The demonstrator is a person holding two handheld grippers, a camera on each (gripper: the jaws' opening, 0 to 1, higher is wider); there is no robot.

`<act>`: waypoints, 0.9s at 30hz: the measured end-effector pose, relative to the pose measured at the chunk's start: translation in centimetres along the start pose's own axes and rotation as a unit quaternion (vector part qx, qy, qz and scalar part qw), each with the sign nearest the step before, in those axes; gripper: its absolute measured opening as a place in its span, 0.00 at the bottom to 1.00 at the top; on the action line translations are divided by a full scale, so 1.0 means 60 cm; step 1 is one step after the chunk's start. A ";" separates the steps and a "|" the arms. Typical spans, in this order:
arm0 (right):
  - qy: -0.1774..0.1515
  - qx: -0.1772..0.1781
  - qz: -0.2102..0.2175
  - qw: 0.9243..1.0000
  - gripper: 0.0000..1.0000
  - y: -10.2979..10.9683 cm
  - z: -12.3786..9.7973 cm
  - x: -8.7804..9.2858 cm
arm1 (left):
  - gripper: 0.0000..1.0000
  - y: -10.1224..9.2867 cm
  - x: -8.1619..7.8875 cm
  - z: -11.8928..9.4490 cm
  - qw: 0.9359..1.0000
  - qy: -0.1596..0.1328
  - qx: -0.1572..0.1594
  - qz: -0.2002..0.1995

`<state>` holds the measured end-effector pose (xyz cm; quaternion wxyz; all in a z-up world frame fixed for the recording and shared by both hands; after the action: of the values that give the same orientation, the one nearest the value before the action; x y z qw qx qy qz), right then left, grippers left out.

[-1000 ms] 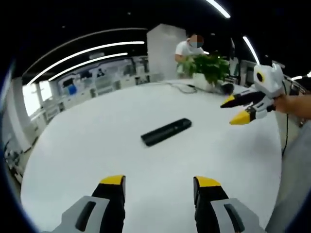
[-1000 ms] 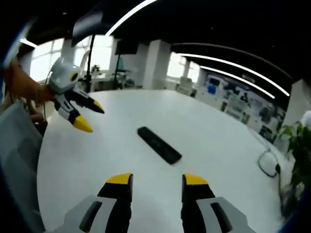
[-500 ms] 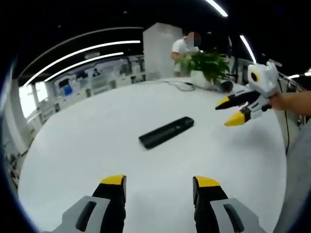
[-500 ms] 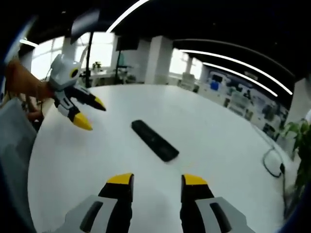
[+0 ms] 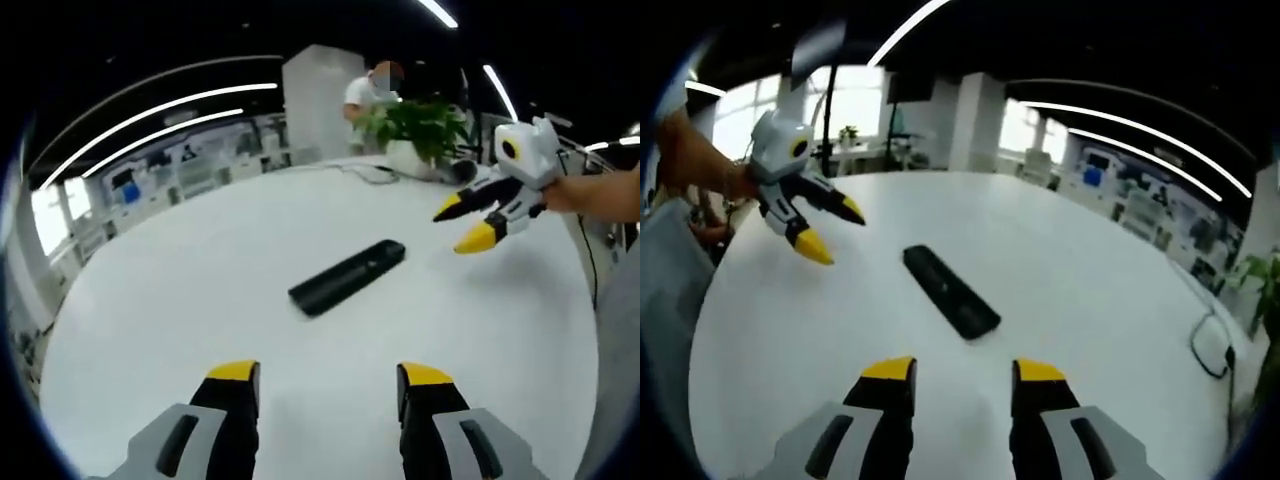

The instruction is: Press the specified remote control buttons in sequence, fully releasing each button before pressing the next.

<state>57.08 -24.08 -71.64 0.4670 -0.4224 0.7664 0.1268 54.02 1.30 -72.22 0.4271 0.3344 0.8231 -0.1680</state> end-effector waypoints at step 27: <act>0.001 -0.075 -0.049 0.996 0.35 -0.034 0.053 -0.015 | 0.56 0.037 -0.020 0.038 0.999 0.011 0.026 0.035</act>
<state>60.75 -23.01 -72.18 0.4391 -0.4937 0.7333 0.1604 57.36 1.14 -72.54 0.4146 0.3758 0.8110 -0.1706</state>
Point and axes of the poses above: the point that each gripper's makers call its tool centre point, and the gripper's own axes: z roughly forward along the fingers, y roughly to its left, x roughly out of its underside, the point moved 6 cm from there along -z, roughly backward along the fingers, and after that the axes turned 6 degrees about x, right-handed, at the moved point
